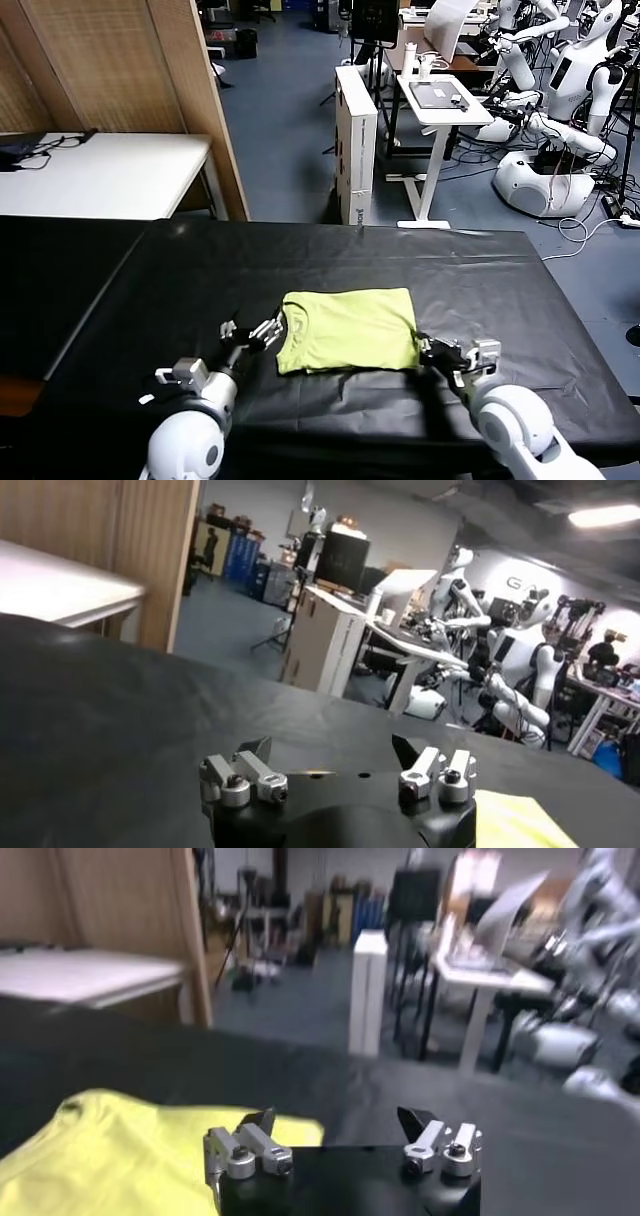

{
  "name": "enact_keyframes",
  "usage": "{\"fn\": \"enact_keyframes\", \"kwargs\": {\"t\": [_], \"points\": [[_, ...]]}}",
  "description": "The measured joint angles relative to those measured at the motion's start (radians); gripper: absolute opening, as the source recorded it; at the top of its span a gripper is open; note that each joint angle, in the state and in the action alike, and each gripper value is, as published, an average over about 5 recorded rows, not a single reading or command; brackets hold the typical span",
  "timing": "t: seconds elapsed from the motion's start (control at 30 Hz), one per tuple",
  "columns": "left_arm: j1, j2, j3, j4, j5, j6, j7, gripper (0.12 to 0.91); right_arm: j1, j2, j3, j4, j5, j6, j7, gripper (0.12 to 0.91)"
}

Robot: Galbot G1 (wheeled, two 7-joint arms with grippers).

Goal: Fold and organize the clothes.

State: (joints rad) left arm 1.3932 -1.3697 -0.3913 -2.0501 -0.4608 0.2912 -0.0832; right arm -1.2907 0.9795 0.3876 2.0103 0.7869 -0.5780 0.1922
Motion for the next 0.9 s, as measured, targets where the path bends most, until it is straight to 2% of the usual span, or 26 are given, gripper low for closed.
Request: {"fn": "enact_keyframes", "kwargs": {"t": [0.03, 0.13, 0.23, 0.37, 0.47, 0.53, 0.7, 0.9], "points": [[0.000, 0.002, 0.001, 0.002, 0.003, -0.005, -0.001, 0.907, -0.002, -0.007, 0.006, 0.004, -0.001, 0.000, -0.006, 0.193], [0.003, 0.012, 0.003, 0.003, 0.010, -0.017, -0.013, 0.907, -0.009, -0.028, 0.021, 0.016, -0.010, 0.001, -0.023, 0.348], [0.007, 0.026, 0.004, -0.006, 0.007, -0.032, -0.032, 0.907, -0.016, -0.045, 0.033, 0.032, -0.040, 0.013, -0.039, 0.537], [0.020, 0.050, 0.003, -0.015, 0.007, -0.069, -0.038, 0.907, -0.033, -0.051, 0.056, 0.058, -0.117, 0.073, -0.070, 0.787], [0.034, 0.079, 0.005, -0.012, 0.018, -0.113, -0.044, 0.907, -0.056, -0.047, 0.078, 0.074, -0.185, 0.129, -0.092, 0.888], [0.044, 0.100, 0.005, -0.013, 0.026, -0.127, -0.053, 0.907, -0.076, -0.041, 0.094, 0.083, -0.222, 0.168, -0.097, 0.903], [0.087, 0.155, -0.012, -0.048, 0.027, -0.110, -0.092, 0.907, -0.146, -0.013, 0.137, 0.110, -0.322, 0.305, -0.080, 0.907], [0.196, 0.210, -0.068, -0.119, 0.026, -0.145, -0.093, 0.907, -0.284, 0.036, 0.193, 0.147, -0.459, 0.502, -0.075, 0.907]]}}
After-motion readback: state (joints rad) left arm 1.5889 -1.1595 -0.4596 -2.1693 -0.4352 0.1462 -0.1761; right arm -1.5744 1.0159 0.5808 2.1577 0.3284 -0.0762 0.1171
